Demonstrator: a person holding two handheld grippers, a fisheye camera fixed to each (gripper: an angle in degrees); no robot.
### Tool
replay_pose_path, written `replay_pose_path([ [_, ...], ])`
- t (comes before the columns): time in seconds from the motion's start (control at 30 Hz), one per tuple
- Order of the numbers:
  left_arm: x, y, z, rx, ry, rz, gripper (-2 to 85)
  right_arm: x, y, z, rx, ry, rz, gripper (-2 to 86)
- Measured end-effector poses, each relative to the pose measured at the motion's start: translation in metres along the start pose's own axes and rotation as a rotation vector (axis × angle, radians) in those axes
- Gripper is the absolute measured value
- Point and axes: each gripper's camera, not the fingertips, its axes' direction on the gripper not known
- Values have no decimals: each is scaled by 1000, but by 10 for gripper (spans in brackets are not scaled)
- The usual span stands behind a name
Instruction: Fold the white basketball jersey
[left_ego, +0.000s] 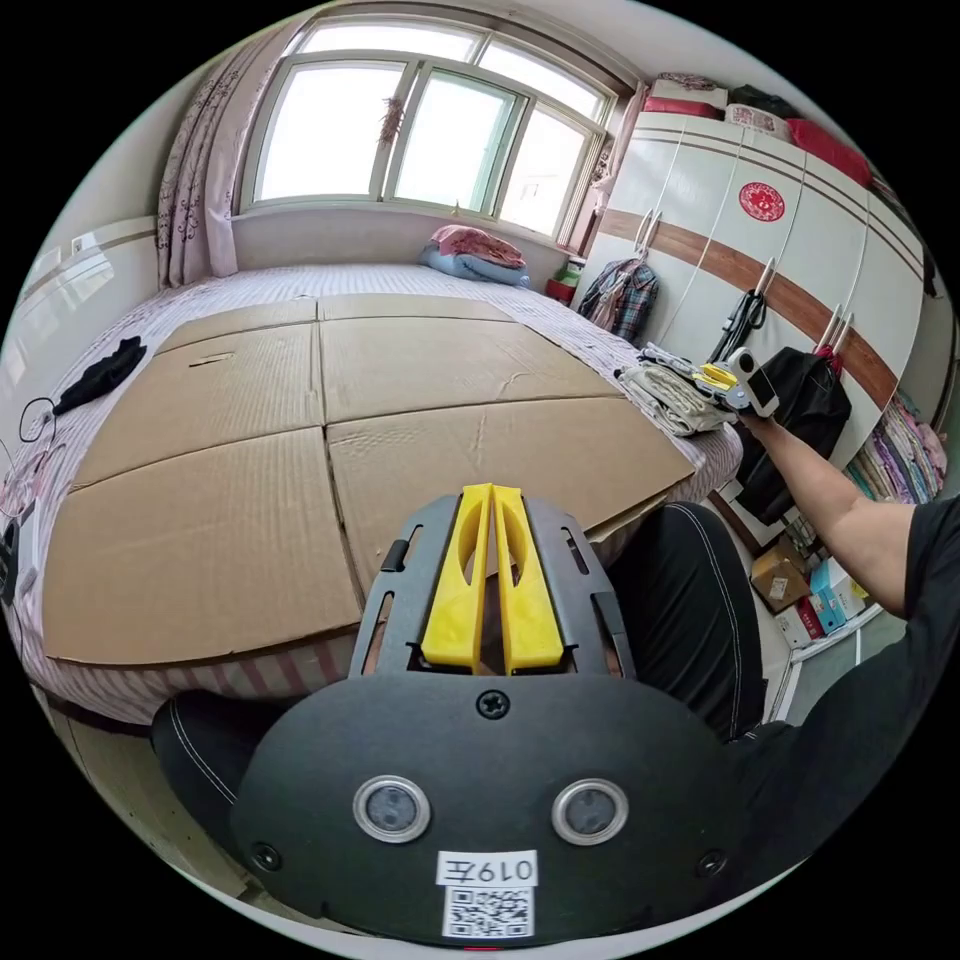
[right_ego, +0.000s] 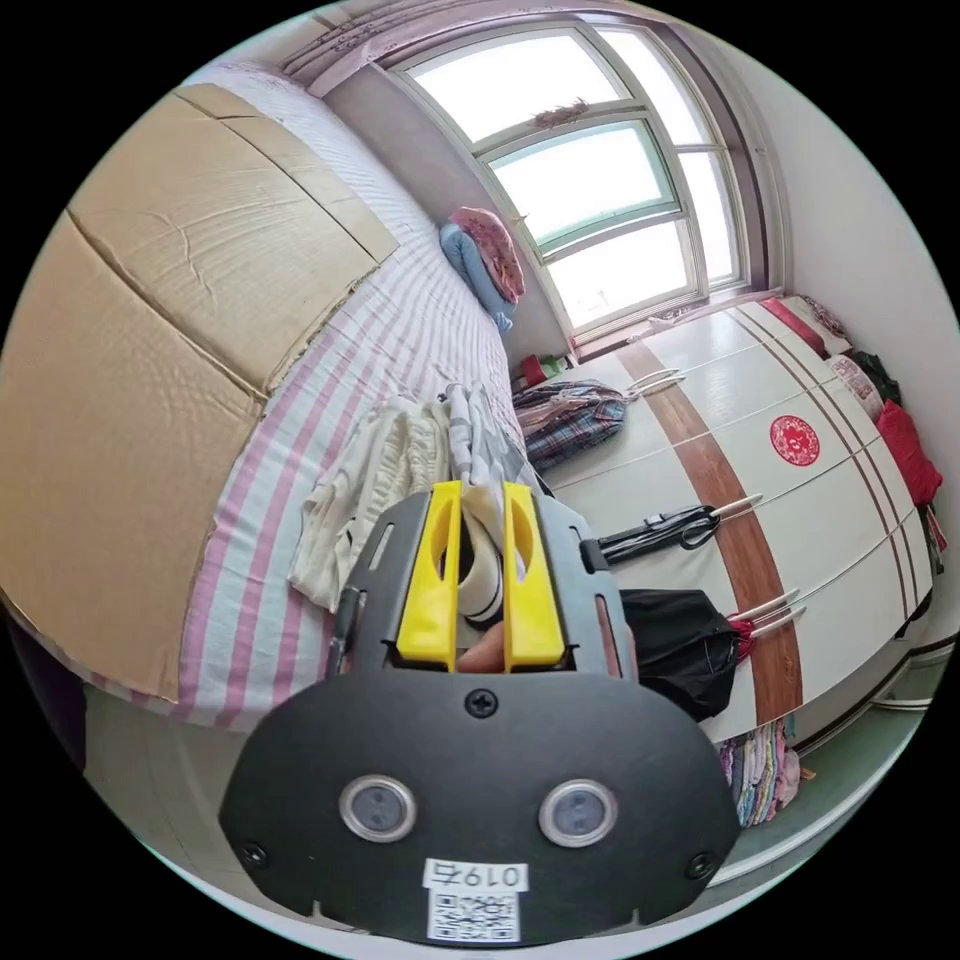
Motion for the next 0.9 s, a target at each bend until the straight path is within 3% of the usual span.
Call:
replay_pose_path([
  [0.2, 7, -5, -7, -18, 19, 5, 11, 36, 7, -4, 14, -138, 94, 6],
  [0.47, 8, -3, -36, -6, 51, 35, 10, 156, 44, 7, 55, -567, 672, -6],
  [0.67, -12, 9, -64, 19, 50, 34, 10, 137, -4, -54, 118, -559, 537, -7],
  [0.9, -63, -21, -93, 99, -23, 69, 10, -17, -67, -198, 386, -966, 452, -7],
])
